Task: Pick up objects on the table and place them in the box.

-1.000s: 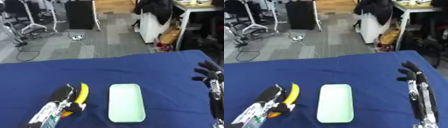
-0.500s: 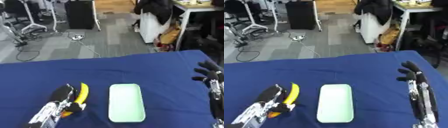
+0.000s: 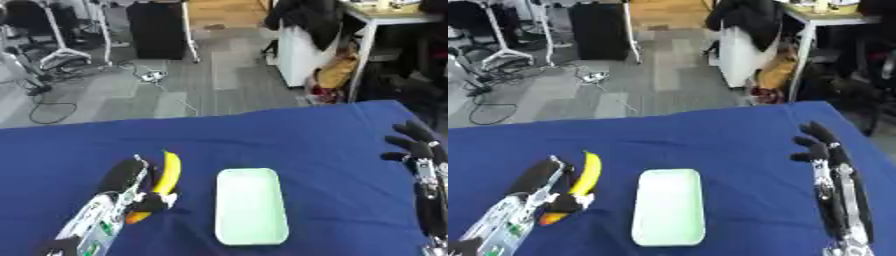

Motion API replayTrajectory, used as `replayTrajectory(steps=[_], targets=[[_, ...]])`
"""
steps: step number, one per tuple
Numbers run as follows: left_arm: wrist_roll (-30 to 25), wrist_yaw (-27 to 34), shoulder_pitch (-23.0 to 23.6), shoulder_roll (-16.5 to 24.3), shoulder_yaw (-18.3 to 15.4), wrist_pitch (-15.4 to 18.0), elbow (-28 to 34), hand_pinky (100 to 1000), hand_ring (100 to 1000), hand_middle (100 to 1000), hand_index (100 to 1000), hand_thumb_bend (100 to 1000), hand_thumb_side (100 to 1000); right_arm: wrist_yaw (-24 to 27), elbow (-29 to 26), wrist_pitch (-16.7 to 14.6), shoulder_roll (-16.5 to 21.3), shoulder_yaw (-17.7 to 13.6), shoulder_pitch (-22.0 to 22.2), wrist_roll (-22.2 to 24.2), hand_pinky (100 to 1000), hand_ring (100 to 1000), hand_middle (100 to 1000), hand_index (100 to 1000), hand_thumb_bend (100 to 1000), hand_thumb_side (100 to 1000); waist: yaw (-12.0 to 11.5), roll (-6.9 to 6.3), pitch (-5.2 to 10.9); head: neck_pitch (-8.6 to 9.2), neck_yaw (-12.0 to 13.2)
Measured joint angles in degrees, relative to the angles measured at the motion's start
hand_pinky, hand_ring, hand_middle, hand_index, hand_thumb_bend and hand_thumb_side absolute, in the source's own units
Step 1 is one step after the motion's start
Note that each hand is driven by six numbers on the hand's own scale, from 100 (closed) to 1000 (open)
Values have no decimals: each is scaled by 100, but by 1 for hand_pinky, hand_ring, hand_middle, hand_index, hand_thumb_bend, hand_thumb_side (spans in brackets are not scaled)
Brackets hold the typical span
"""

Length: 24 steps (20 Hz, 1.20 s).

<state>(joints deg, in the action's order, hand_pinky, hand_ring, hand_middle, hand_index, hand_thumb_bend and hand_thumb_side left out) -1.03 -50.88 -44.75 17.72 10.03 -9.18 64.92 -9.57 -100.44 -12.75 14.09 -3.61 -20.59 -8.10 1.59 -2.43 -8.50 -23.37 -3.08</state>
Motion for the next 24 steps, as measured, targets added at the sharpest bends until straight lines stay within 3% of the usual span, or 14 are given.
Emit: replayTrajectory(steps=[17,24], targets=[[-157,166,-211,-6,184,-42,560,354,134,211,373,163,420,2,0,6,0,2,0,11,645,781,816,921,100,874,6,-27,53,-1,-2],[-224,151,-336,-212,288,27,592,354,132,210,372,164,422,4,0,-12,-3,3,0,30,646,782,816,921,100,875,18,-10,55,-1,-2]])
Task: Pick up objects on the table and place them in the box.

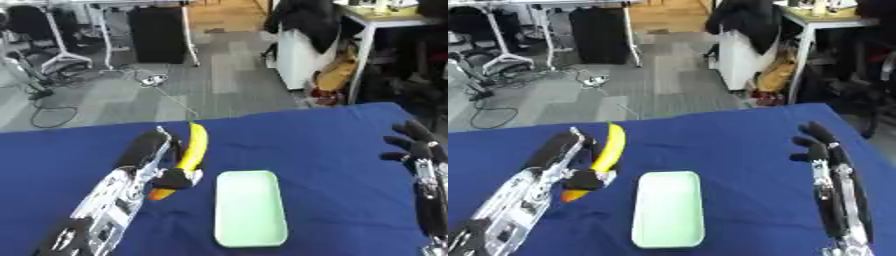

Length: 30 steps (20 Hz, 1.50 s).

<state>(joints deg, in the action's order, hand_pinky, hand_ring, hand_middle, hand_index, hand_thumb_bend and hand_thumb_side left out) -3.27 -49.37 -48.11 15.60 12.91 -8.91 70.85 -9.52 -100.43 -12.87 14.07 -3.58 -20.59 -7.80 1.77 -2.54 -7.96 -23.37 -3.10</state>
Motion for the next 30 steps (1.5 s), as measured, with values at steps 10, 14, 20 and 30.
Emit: replayTrajectory(steps=[10,14,20,30], targets=[[-44,-112,-1,-236,76,50,0,355,131,209,372,164,423,1,0,0,-3,0,0,0,647,782,817,922,100,875,8,16,0,3,1],[-63,-149,0,-297,104,72,0,355,131,209,372,162,423,3,0,0,-37,0,0,0,647,782,817,922,100,875,22,21,0,7,1],[-83,-202,4,-385,140,109,-2,356,131,209,372,163,423,15,0,0,-45,1,0,2,647,782,817,923,100,875,24,26,0,8,2],[-102,-231,4,-496,201,161,-13,357,130,208,371,160,425,18,0,-2,-47,29,0,7,649,783,817,923,100,876,71,26,-3,34,6]])
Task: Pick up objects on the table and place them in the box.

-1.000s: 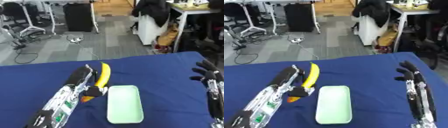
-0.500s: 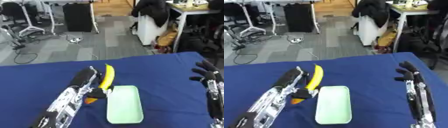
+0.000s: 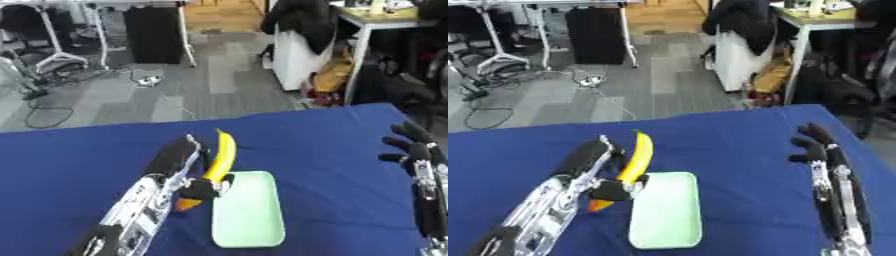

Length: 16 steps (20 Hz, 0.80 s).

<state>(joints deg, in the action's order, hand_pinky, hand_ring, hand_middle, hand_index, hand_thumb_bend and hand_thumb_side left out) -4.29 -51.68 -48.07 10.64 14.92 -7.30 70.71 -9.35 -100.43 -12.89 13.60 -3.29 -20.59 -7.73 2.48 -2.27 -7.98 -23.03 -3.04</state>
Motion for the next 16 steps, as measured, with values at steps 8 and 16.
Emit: replayTrajectory(steps=[8,16], targets=[[4,-63,-41,-103,6,41,-99,361,131,208,371,157,425,22,-2,-12,-5,5,-38,34,650,783,818,923,100,877,78,29,-24,40,17],[23,-181,-50,-197,36,79,-241,364,132,209,371,156,424,24,-7,-28,-30,37,-121,60,651,783,818,924,100,877,152,61,-54,76,63]])
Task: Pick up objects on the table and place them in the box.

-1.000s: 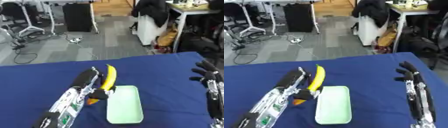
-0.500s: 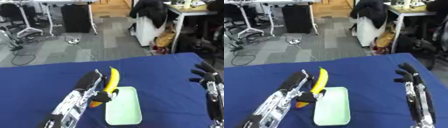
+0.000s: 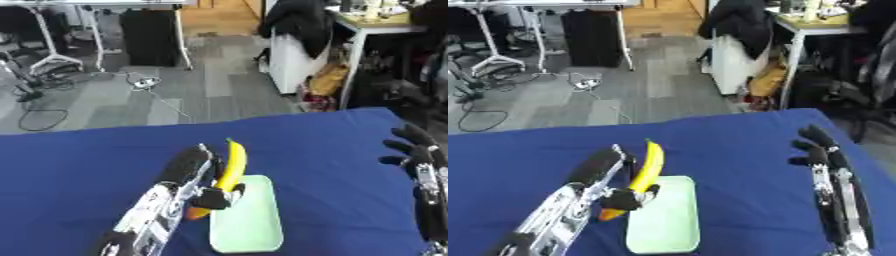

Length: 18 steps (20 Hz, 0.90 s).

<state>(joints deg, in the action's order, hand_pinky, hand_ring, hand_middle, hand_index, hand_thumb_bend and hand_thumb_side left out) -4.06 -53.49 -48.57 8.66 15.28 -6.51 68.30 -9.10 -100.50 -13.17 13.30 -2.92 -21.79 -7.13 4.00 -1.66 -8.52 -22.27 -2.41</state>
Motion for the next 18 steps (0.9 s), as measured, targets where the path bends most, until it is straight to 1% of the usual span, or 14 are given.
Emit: replayTrajectory(steps=[6,7,8,12,18], targets=[[4,-101,-5,-60,5,49,-123,365,133,210,372,160,425,2,-15,-3,-22,17,-6,11,651,783,818,924,100,877,41,33,-25,41,78],[10,-122,-6,-80,5,59,-147,365,133,210,372,229,397,3,-17,-3,-22,22,-7,12,651,783,818,924,100,869,43,34,-27,43,94],[19,-148,-9,-103,7,69,-177,365,133,210,372,163,426,4,-23,-3,-22,30,-11,12,651,783,818,924,100,877,43,34,-33,44,97],[40,-226,-47,-193,37,104,-312,365,158,210,372,169,426,7,-28,-15,-24,34,-50,26,651,783,818,925,100,877,43,37,-51,47,109],[101,-387,-52,-303,39,165,-506,366,172,213,374,177,426,9,-29,-23,-25,35,-51,34,652,783,818,925,100,877,48,46,-59,47,150]])
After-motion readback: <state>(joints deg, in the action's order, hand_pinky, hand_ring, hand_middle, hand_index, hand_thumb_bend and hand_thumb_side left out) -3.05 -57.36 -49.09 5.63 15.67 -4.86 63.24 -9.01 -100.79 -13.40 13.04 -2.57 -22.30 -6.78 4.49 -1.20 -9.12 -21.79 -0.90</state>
